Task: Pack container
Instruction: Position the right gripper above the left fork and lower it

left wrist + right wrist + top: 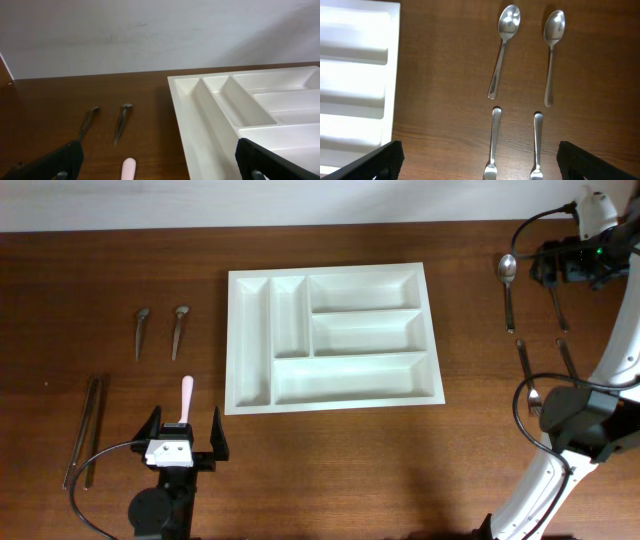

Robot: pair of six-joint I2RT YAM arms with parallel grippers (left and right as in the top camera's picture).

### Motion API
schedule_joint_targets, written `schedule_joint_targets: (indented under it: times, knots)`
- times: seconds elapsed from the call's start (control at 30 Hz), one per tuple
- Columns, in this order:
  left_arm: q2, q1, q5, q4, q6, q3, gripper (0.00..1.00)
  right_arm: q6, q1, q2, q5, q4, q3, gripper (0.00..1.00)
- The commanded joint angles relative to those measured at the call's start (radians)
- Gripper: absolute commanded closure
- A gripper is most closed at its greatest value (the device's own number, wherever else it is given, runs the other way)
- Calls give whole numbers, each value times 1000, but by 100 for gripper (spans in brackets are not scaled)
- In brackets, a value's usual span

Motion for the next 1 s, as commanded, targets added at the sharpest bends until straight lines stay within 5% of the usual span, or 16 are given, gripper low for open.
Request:
schedule_joint_targets:
  times: [0.0, 0.97]
  knots:
    - [-7, 2, 14, -6, 12, -2, 1, -15, 4, 10, -30, -8, 19, 1]
    - [-7, 2, 14, -6, 12, -2, 1, 25, 2, 77, 166, -82, -52, 1]
